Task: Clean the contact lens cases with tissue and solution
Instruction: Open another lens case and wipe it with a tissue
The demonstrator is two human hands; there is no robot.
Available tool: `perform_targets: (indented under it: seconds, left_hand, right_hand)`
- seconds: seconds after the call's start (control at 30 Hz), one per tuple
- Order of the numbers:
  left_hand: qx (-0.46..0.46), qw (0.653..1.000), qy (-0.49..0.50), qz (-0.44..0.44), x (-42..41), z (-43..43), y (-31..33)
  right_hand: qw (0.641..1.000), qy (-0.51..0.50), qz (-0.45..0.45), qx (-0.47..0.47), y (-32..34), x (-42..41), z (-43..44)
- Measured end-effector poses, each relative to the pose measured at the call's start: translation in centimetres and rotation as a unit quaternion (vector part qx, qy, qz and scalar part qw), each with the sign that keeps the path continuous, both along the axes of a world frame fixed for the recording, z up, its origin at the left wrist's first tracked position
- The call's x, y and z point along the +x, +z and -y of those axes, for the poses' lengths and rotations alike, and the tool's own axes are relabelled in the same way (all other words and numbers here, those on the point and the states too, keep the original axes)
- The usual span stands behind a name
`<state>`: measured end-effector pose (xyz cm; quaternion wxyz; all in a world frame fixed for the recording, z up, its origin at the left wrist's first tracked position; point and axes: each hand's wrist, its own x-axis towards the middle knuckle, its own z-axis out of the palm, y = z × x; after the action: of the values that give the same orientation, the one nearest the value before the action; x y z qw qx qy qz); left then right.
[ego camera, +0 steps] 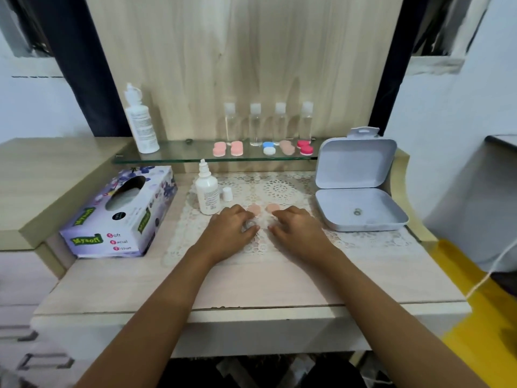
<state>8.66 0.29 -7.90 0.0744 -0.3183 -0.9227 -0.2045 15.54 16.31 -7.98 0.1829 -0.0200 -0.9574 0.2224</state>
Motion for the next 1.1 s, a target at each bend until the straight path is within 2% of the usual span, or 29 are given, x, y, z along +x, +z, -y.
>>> perform_targets:
  seconds: [0.27,0.37,0.47,0.5,0.57,0.67,0.77,1.0,1.1]
  left_hand:
    - [0.031,1.0,-0.004,0.004,-0.2,0.2,-0.5]
    - [0.148,0.988,0.016,-0.037,0.3,0.5,0.4]
    - [0.285,0.947,0.1,-0.106,0.1,1.0,1.5]
    - [0.32,0.932,0.137,-0.103,-0.2,1.2,1.9]
    - [0.358,0.911,0.199,-0.044,-1.2,1.7,2.3]
    - [0.372,0.9,0.213,0.079,-3.2,2.4,1.8]
    - [0.406,0.884,0.182,0.145,-4.2,2.7,0.7]
    - [0.396,0.894,0.17,0.12,-4.2,3.0,0.3]
    - [0.376,0.909,0.144,0.106,-3.8,3.4,0.7]
  right_hand:
    - [0.999,0.001,-0.019,-0.035,-0.6,-1.1,0.4]
    - [0.999,0.004,-0.025,-0.031,-0.9,-1.1,0.4]
    - [0.999,0.005,-0.036,-0.026,-1.0,-1.1,0.4]
    - [0.999,0.005,-0.038,-0.026,-1.0,-1.1,0.3]
    - [0.999,0.007,-0.039,-0.027,-1.1,-1.1,0.4]
    - [0.999,0.011,-0.039,-0.034,-1.1,-1.1,0.3]
    - [0.998,0.016,-0.045,-0.045,-1.2,-1.1,0.3]
    - [0.997,0.024,-0.05,-0.05,-1.4,-1.1,0.2]
    - [0.997,0.026,-0.047,-0.052,-1.5,-1.0,0.2]
